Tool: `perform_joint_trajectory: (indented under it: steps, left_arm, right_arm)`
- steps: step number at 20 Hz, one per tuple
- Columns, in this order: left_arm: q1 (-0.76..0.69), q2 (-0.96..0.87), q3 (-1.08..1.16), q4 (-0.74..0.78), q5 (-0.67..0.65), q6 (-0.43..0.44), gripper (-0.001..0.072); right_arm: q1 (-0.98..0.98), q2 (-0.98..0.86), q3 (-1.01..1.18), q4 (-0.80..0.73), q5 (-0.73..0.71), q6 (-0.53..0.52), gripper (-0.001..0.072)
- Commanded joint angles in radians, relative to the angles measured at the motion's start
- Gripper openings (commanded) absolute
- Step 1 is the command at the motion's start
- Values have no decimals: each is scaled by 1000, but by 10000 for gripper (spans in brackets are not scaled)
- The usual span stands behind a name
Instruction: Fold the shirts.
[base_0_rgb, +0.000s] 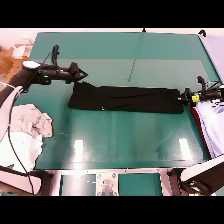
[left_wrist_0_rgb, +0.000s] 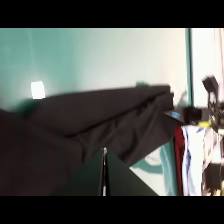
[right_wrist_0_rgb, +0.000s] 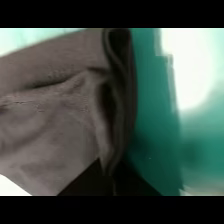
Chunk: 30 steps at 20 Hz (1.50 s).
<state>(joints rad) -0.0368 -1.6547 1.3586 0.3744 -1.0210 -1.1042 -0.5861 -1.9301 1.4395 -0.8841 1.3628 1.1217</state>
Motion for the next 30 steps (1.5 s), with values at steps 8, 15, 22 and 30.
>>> perform_joint_trajectory:
  steps: [8,15,22,30]
  left_arm:
    - [-436,-141,76,35,384,13,21]
    - [-635,-500,492,32,374,-137,21]
    - [-596,-583,628,30,208,-201,21]
    - [-256,-364,687,692,-445,-353,19]
  right_arm:
    - [44,151,357,82,339,98,12]
    - [169,335,478,216,426,166,13]
    - [269,346,482,219,425,185,13]
    - [409,345,480,237,332,306,13]
